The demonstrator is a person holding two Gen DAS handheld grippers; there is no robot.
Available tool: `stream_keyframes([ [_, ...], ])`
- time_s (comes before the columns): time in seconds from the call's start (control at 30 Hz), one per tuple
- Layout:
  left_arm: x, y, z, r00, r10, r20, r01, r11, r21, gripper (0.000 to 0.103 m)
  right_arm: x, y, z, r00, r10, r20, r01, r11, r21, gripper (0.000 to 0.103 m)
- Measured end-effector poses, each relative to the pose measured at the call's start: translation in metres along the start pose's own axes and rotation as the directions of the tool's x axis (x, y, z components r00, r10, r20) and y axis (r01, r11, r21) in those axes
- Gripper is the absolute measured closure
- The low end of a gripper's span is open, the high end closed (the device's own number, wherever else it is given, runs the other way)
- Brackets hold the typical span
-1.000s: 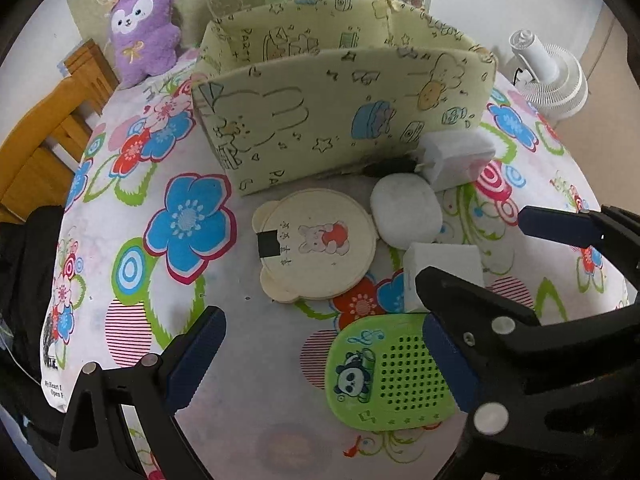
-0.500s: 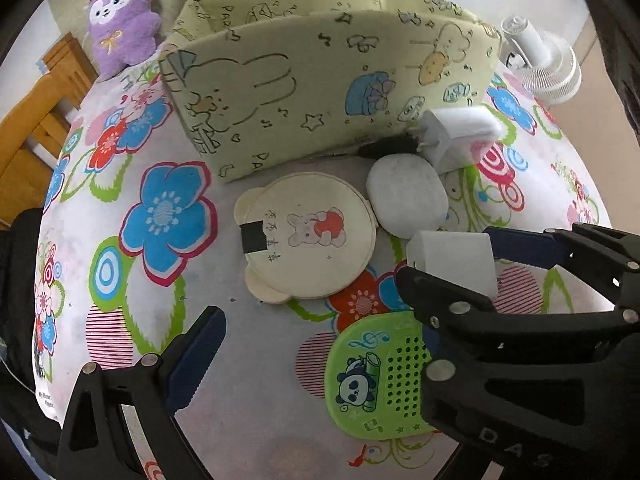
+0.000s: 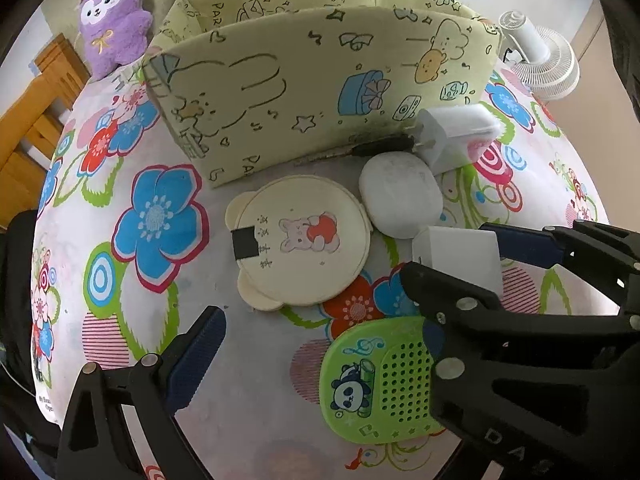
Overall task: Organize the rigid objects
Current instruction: 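Grasp the bear-shaped wooden coaster with the left tool while the right tool lifts the block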
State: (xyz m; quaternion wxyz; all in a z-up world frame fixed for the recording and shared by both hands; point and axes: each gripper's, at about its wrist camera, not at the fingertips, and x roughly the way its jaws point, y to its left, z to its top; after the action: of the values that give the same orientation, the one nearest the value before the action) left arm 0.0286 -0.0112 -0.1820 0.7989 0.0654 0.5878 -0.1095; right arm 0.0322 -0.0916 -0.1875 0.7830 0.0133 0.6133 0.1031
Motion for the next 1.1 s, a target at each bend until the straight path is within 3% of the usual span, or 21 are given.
stream_keyframes([
  [0.3,0.006,-0.002,0.019,1.0,0.01,0.007,-0.01,1.0,-0.019,0.003,-0.012,-0.026,0.003,0.999,-0.038,0.023,0.037,0.999,0.034,0.043],
  [0.47,0.013,0.002,0.03,1.0,0.03,0.005,-0.03,0.999,-0.031,0.003,-0.013,-0.04,0.004,0.999,-0.043,0.021,0.041,0.997,0.067,0.05],
  [0.87,0.035,0.018,0.057,0.998,0.058,-0.009,-0.058,0.998,-0.028,0.003,-0.004,-0.054,0.011,0.999,-0.051,0.013,0.049,0.993,0.109,0.05],
  [1.03,0.037,0.023,0.067,0.999,0.03,0.019,-0.03,0.999,-0.013,0.016,-0.003,-0.057,0.018,0.998,-0.06,0.03,0.056,0.99,0.13,0.049],
  [1.1,0.039,0.025,0.07,0.999,0.024,0.023,-0.024,1.0,0.004,0.019,-0.003,-0.058,0.02,0.996,-0.085,0.027,0.081,0.987,0.137,0.041],
])
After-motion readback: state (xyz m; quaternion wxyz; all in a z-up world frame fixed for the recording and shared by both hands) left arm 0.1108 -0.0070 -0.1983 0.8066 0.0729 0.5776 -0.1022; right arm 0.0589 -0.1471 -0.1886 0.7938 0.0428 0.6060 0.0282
